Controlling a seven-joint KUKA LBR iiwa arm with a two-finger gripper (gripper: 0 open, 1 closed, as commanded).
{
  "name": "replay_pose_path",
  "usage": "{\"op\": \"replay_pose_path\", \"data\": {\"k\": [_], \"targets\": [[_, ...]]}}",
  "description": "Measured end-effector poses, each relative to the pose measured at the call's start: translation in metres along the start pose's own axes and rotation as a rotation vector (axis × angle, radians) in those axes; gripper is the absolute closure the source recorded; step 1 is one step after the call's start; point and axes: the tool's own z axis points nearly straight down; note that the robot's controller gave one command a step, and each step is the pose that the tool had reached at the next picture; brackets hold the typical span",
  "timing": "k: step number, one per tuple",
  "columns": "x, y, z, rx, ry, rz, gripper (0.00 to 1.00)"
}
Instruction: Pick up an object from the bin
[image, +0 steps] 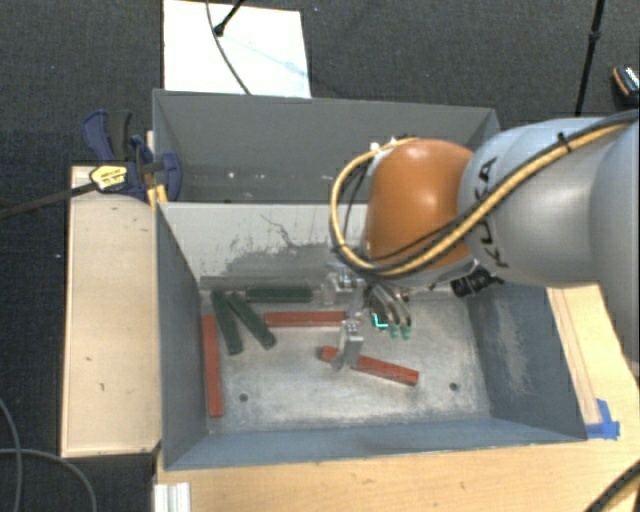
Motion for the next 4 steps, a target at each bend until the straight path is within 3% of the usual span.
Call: {"op": "replay_pose_path", "data": {"k": [1,2,3,4], "targets": [[-0.0438,-0.0006,0.0869,0.0,-0.005,-0.089,0.0],[-0.048,0.0002,0.0783,-0.002,-0.018,-0.084,1.0],[-0.0448,-0.0004,0.083,-0.001,-0.008,-0.082,0.0],[-0.046,0.0005,0.0806,-0.003,-0.013,-0.08,1.0]]}}
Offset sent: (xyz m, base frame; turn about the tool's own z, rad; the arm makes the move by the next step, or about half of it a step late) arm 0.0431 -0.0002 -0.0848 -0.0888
